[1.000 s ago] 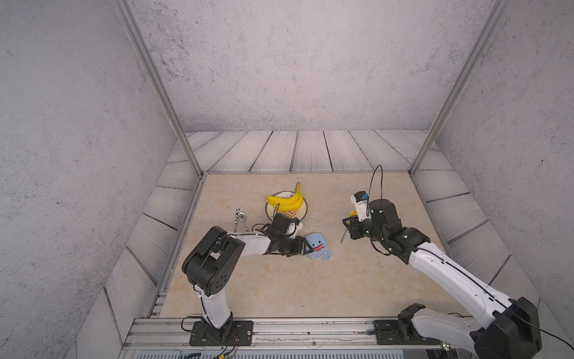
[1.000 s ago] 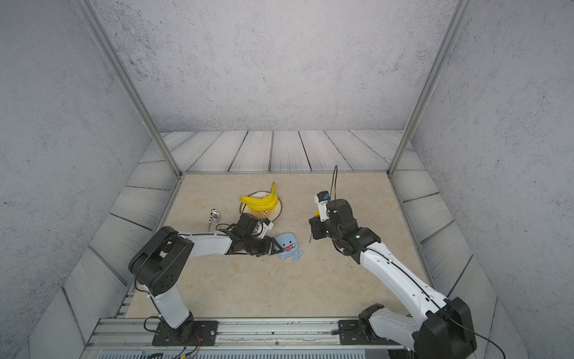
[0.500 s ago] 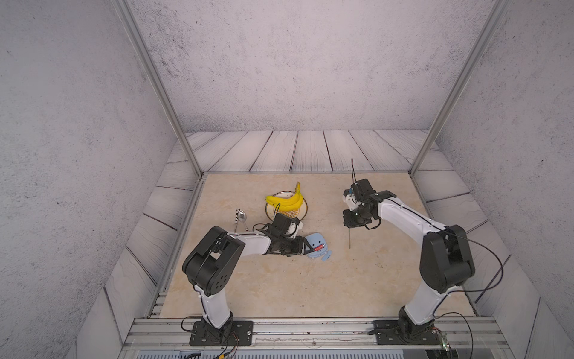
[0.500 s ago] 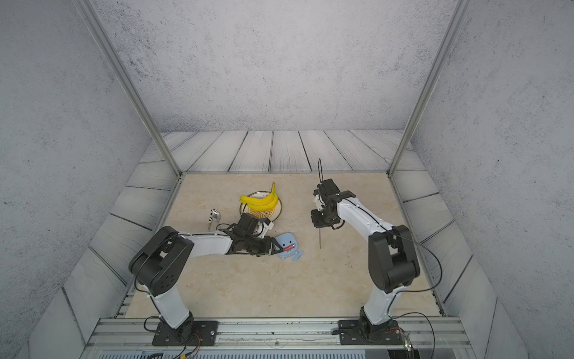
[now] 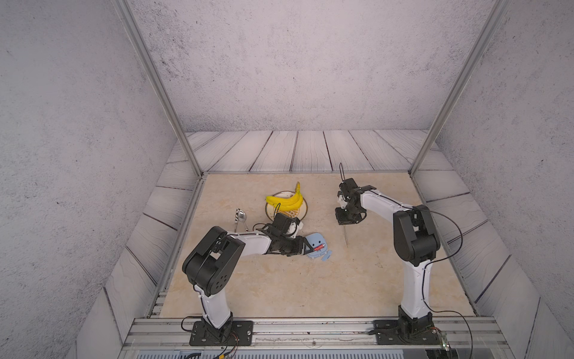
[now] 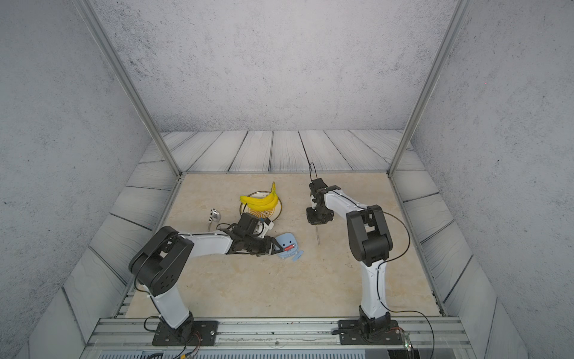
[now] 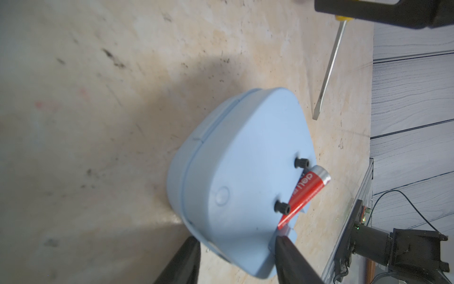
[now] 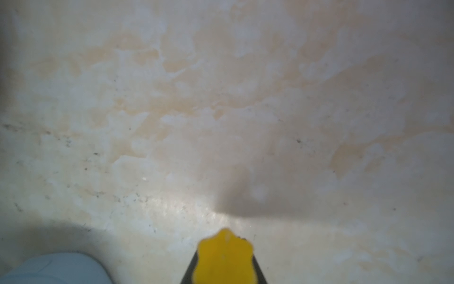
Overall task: Remove the battery from the alarm
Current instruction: Place the screwdriver at the center of the board.
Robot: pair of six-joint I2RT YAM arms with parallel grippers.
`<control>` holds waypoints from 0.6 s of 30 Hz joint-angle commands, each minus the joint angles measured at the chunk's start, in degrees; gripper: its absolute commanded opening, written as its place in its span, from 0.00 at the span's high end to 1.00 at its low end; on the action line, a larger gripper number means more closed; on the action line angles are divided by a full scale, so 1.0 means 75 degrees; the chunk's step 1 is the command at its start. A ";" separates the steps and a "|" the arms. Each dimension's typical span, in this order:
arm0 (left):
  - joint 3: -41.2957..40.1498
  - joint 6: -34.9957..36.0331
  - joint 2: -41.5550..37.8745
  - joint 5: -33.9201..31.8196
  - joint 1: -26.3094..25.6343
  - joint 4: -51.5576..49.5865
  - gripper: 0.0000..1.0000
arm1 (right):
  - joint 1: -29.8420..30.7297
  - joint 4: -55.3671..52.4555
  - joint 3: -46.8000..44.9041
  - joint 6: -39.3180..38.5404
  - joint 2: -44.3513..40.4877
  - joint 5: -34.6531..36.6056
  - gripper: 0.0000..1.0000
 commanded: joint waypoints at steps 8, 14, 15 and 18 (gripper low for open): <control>-0.0175 0.0221 0.0279 -0.0816 -0.0023 -0.0960 0.46 | -0.0035 0.0435 -0.0638 -0.0669 -0.0614 0.0166 0.58; -0.0186 0.0221 0.0245 -0.0818 -0.0023 -0.0939 0.46 | -0.0027 0.0797 -0.1720 -0.1895 -0.2221 -0.0337 0.53; -0.0185 0.0221 0.0244 -0.0818 -0.0023 -0.0947 0.46 | -0.0022 0.0892 -0.1943 -0.2114 -0.2500 -0.0471 0.52; -0.0182 0.0232 0.0220 -0.0835 -0.0023 -0.0966 0.46 | 0.0022 0.0974 -0.2519 -0.2814 -0.3180 -0.0960 0.51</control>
